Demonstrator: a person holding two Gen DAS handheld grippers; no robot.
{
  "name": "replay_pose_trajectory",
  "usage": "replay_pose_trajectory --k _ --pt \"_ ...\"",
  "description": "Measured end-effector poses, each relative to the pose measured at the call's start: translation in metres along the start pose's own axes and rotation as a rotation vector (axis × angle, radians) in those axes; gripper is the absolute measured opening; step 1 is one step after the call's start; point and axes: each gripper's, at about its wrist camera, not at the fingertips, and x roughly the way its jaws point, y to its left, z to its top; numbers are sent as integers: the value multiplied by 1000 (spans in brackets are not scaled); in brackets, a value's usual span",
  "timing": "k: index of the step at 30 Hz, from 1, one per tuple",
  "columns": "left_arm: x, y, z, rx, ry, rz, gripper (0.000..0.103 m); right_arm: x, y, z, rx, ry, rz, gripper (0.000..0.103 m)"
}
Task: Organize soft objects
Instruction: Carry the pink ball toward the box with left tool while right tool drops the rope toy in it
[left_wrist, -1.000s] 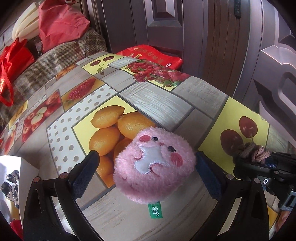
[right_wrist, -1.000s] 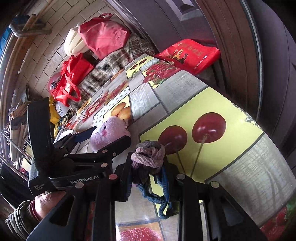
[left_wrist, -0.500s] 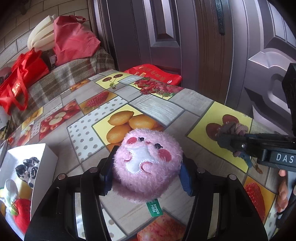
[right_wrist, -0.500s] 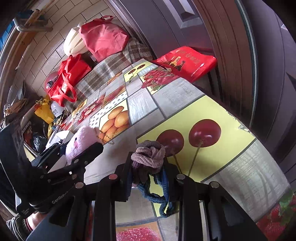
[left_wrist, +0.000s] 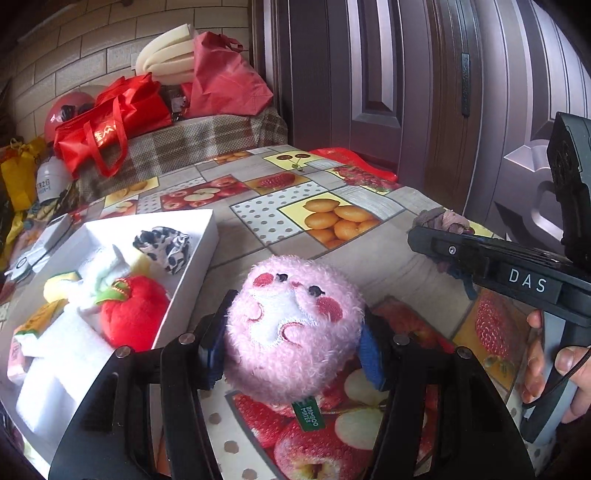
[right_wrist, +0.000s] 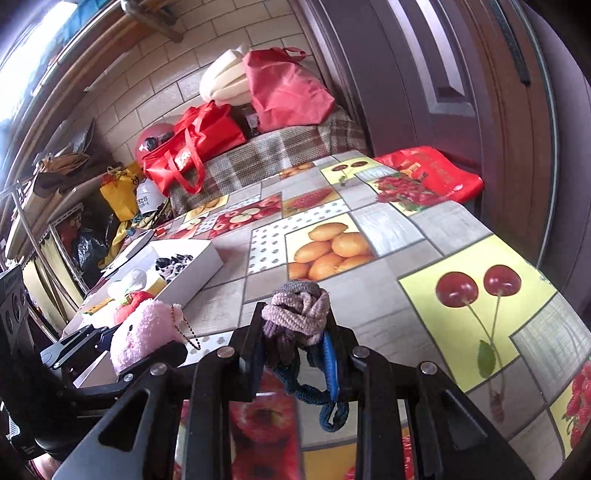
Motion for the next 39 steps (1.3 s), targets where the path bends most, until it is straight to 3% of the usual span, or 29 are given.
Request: replay_pose_trajectory --k 6,14,25,32,39 --pt "-26 38 -14 -59 -38 59 58 7 37 -4 -100 -32 12 26" --pt "-49 104 -26 -152 -105 210 58 18 77 -8 -199 -41 24 26" --pt "-56 196 -38 -355 -110 377 59 52 148 -13 -358 -42 107 26" --pt "-46 219 -33 -389 -99 440 59 83 184 -5 -429 -59 129 26" --pt "-34 227 -29 -405 -64 424 61 131 195 20 -394 -35 91 26"
